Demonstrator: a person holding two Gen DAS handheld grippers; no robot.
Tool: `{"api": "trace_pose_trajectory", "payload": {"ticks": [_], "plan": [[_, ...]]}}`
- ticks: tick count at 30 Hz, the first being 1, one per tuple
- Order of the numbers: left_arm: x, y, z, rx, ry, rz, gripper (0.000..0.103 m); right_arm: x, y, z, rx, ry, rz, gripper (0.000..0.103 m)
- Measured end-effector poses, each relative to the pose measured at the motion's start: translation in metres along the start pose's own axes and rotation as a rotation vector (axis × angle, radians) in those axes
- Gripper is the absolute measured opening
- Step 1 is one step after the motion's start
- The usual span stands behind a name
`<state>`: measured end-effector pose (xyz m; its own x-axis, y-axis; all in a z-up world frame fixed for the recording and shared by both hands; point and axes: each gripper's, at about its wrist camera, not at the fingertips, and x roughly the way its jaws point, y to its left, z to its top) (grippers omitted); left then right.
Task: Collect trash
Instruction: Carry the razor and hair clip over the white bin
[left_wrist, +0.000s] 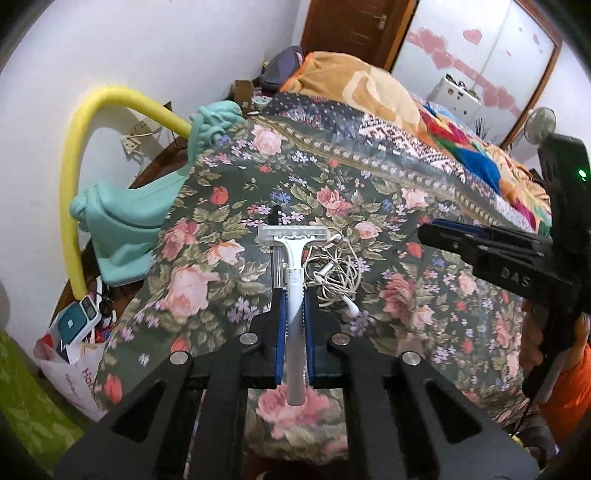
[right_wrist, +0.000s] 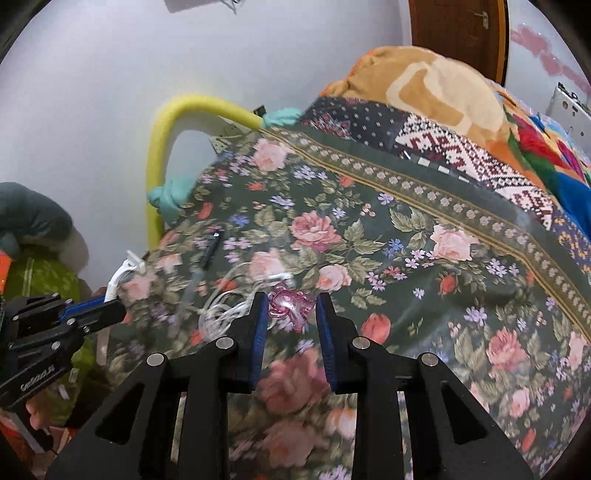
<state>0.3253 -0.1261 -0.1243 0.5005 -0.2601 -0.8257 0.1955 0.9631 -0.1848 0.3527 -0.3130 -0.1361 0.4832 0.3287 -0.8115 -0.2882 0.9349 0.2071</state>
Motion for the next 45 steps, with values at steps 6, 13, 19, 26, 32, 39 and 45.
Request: {"api": "trace_pose_trajectory", "payload": {"ticks": [6,13,19,26,32,39,45], "plan": [[-0.046,0.004,-0.018,-0.042,-0.060,0.022,0.008,-0.035,0.033,-0.005,-0.056,-0.050,0.027,0.024],[-0.096,0.017,-0.046,-0.092,-0.118,0.064,0.008,-0.067,0.086,-0.022,-0.142,-0.085,0.062,0.024],[-0.133,0.042,-0.083,-0.149,-0.150,0.110,0.008,-0.077,0.133,-0.039,-0.203,-0.084,0.106,0.024],[-0.157,0.080,-0.130,-0.223,-0.142,0.166,0.008,-0.073,0.186,-0.062,-0.261,-0.056,0.170,0.024],[-0.162,0.111,-0.173,-0.275,-0.105,0.228,0.008,-0.064,0.235,-0.084,-0.337,-0.018,0.217,0.024],[-0.157,0.144,-0.228,-0.346,-0.037,0.272,0.008,-0.037,0.281,-0.111,-0.419,0.064,0.271,0.024],[-0.148,0.173,-0.272,-0.435,0.024,0.287,0.008,0.000,0.319,-0.137,-0.491,0.177,0.309,0.024]]}}
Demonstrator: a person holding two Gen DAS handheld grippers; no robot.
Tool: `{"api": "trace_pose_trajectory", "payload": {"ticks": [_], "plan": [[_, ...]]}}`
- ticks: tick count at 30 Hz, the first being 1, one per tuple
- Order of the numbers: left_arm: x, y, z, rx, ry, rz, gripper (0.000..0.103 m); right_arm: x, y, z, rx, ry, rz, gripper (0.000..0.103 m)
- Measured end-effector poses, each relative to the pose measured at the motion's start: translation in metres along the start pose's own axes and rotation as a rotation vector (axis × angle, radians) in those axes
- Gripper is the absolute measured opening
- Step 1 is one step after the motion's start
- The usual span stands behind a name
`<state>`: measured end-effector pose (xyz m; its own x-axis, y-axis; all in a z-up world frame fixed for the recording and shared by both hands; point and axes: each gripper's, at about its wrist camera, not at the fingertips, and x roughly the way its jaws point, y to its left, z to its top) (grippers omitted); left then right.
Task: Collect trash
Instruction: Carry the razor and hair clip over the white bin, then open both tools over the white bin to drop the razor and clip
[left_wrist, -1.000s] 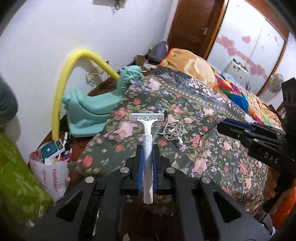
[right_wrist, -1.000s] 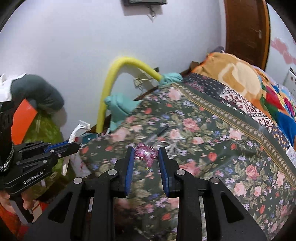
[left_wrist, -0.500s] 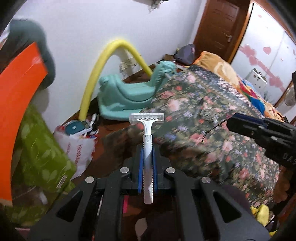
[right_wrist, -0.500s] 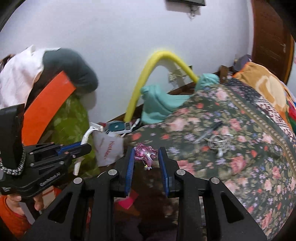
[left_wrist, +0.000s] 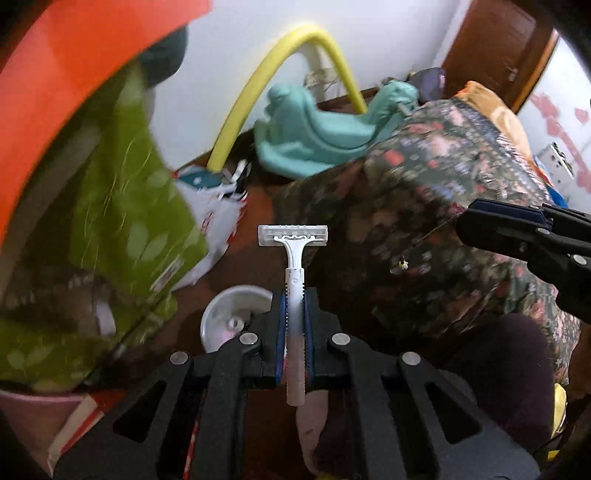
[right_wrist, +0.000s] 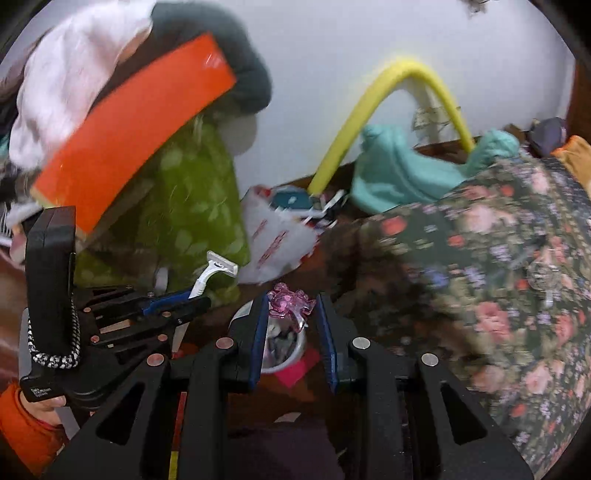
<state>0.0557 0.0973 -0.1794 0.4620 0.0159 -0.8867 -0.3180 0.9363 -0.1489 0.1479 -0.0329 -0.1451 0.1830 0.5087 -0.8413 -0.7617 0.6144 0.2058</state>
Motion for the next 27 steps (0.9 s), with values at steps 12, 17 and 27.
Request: {"api": "trace_pose_trajectory", "payload": {"ticks": [12,17,27], "plan": [[0.055,0.064,-0.039,-0.151,0.149,0.011,0.008,0.089,0.040,0.011,-0.044,0.194,0.126,0.024],[0.075,0.080,-0.039,-0.191,0.186,0.003,0.008,0.117,0.050,0.022,-0.056,0.247,0.147,0.025],[0.104,0.090,-0.029,-0.222,0.233,0.021,0.017,0.132,0.041,0.034,-0.008,0.292,0.129,0.042]]}}
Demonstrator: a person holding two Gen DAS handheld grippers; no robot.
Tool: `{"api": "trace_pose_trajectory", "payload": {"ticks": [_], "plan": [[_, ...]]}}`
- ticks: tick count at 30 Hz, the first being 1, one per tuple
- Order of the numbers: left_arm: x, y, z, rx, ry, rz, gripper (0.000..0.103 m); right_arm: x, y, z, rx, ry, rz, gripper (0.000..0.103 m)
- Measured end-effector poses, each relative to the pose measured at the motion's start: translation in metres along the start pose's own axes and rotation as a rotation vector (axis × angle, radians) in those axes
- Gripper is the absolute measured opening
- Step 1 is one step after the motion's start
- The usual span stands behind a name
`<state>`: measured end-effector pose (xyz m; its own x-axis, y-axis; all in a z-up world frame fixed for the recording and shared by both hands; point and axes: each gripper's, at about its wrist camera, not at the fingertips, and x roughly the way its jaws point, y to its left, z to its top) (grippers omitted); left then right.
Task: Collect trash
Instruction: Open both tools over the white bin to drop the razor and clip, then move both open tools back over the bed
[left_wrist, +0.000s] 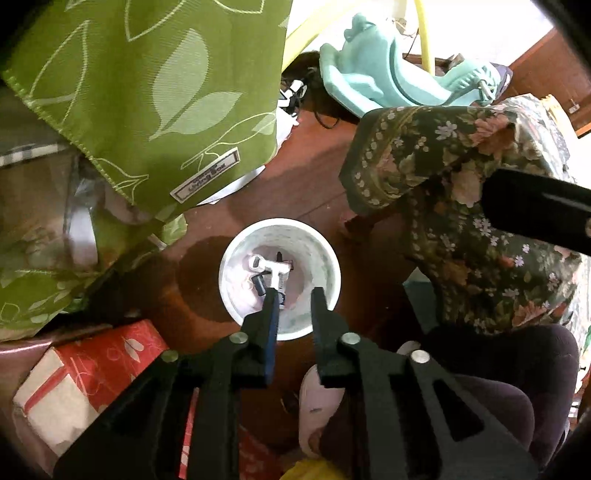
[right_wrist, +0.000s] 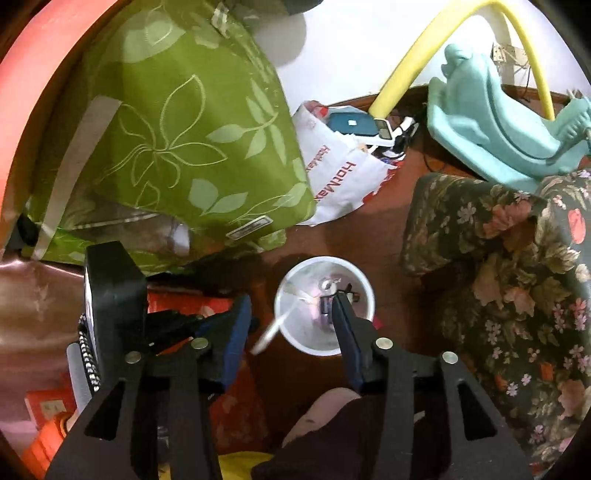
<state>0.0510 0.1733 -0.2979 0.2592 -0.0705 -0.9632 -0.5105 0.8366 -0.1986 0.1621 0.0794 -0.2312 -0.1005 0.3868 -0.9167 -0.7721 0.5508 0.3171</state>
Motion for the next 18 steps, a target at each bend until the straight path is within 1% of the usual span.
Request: {"api": "trace_pose_trajectory", "payload": {"ticks": [4,9,13,18], "plan": [[-0.004,-0.006,-0.002,0.025,-0.003,0.009,0.017,-0.005,-0.002,-0.003,-0.019,-0.009,-0.035,0.042],[-0.017,-0.016,-0.004,0.048,-0.020,0.011,0.017,-0.017,-0.006,-0.009,-0.014,-0.028,-0.045,0.042],[-0.034,-0.026,-0.003,0.065,-0.048,0.012,0.017,-0.034,-0.009,-0.016,-0.012,-0.058,-0.052,0.042],[-0.061,-0.052,-0.001,0.106,-0.101,0.025,0.017,-0.064,-0.016,-0.027,-0.004,-0.121,-0.070,0.042]]}}
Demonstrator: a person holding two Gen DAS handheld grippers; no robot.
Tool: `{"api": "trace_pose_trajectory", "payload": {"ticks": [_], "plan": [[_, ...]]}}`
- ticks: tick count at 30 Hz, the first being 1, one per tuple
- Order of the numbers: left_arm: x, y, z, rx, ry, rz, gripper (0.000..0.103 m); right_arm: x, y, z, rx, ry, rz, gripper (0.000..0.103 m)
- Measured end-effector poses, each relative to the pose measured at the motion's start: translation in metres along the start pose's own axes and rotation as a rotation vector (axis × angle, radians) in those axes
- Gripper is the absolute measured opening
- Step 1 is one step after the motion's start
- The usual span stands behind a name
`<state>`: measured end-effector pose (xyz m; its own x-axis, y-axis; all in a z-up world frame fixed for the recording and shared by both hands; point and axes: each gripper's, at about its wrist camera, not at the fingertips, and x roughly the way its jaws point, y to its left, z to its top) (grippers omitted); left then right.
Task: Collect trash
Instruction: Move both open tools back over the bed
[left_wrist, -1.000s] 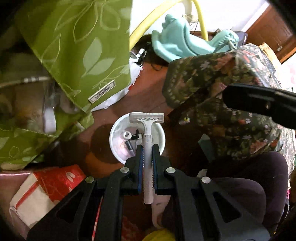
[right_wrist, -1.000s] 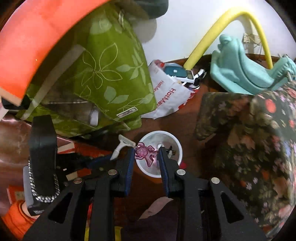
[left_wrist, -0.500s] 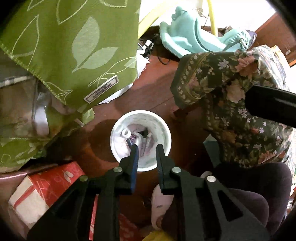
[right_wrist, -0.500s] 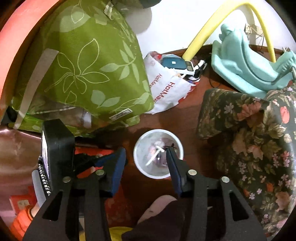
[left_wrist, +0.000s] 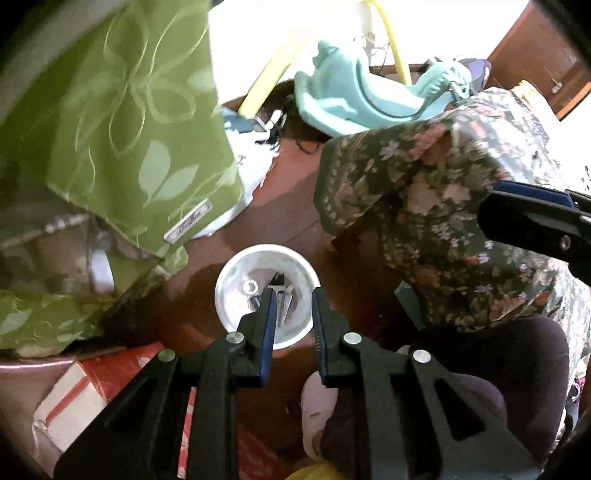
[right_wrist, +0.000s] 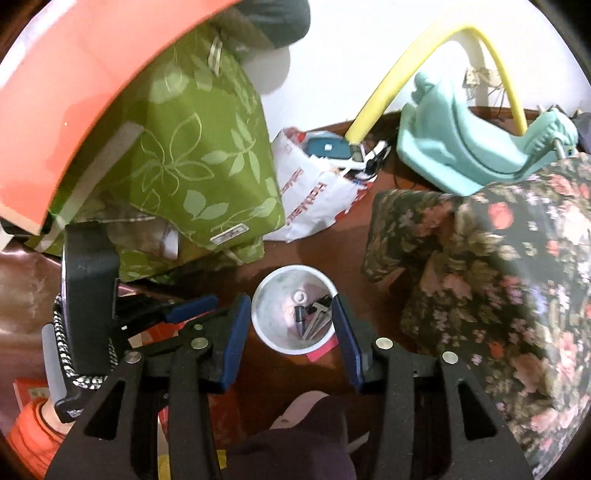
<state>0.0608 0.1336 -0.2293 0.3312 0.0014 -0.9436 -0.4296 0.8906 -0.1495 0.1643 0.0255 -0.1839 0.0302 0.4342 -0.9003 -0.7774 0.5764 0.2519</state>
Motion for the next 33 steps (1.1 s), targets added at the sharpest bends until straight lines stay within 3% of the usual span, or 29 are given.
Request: {"api": "trace_pose_trajectory", "payload": {"ticks": [10,22,23,25,26,27,29,33], "plan": [[-0.045,-0.072,0.026,0.102,-0.113,-0.015,0.017,-0.074,-0.054,-0.022,0.078,-0.139,-0.054,0.042],[-0.053,-0.188,0.066,0.283,-0.151,-0.082,0.019,-0.150,-0.161,-0.058,0.232,-0.269,-0.198,0.042],[-0.051,-0.200,0.071,0.292,-0.151,-0.096,0.023,-0.153,-0.169,-0.061,0.244,-0.273,-0.208,0.045],[-0.049,-0.213,0.077,0.300,-0.146,-0.110,0.039,-0.160,-0.189,-0.068,0.276,-0.281,-0.249,0.057],[-0.046,-0.222,0.081,0.302,-0.146,-0.116,0.056,-0.161,-0.196,-0.070,0.288,-0.287,-0.268,0.067],[-0.045,-0.230,0.083,0.300,-0.156,-0.120,0.063,-0.163,-0.206,-0.073,0.304,-0.294,-0.296,0.074],[-0.042,-0.244,0.089,0.302,-0.183,-0.133,0.064,-0.166,-0.224,-0.080,0.326,-0.295,-0.331,0.077],[-0.024,-0.269,0.103,0.325,-0.160,-0.154,0.064,-0.160,-0.259,-0.088,0.364,-0.265,-0.340,0.077]]}}
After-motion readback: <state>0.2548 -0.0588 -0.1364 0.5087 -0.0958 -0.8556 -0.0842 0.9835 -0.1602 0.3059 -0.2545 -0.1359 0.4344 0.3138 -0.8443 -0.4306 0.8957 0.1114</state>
